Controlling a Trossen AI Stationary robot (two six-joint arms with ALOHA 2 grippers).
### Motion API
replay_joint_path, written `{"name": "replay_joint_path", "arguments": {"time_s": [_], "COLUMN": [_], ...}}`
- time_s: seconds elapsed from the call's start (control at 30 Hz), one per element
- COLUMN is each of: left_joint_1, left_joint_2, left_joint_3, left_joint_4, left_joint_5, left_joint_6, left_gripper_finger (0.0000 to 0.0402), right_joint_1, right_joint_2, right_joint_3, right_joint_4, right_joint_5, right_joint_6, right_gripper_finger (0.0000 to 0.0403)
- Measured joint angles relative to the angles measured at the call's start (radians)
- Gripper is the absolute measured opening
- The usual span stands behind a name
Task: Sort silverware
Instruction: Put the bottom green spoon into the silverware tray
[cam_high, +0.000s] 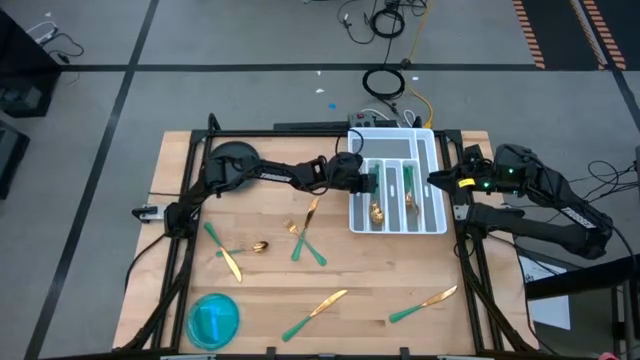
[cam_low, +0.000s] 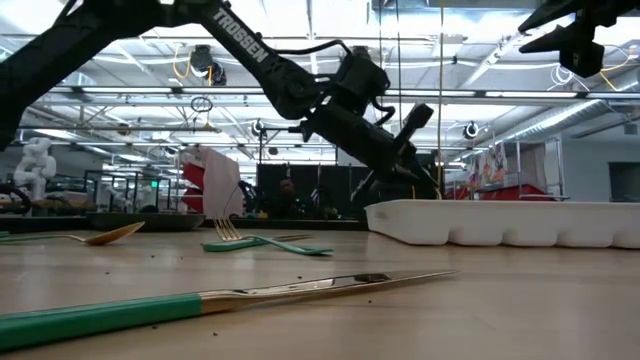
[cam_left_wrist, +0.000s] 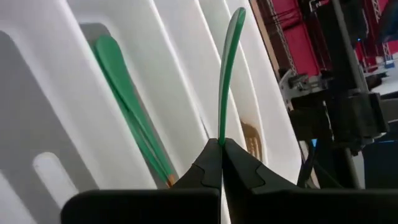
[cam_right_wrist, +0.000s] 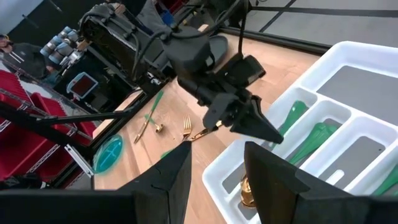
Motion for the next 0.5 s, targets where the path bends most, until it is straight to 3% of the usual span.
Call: {"name": "replay_joint_path", "arguments": {"time_s": [0.5], "left_joint_1": [-0.001], "left_joint_2": [0.058], "left_joint_3": [-0.001], "left_joint_4": [0.093], "left_joint_5": [0.044], "left_joint_6": [-0.042], "left_gripper_finger": [0.0001], "right_joint_1": [0.000], "right_joint_2": [0.000], "right_joint_3": [0.000], "right_joint_4": [-0.012], "right_joint_5": [0.000], "right_joint_6": [-0.019], "right_gripper_finger": [0.0141]}}
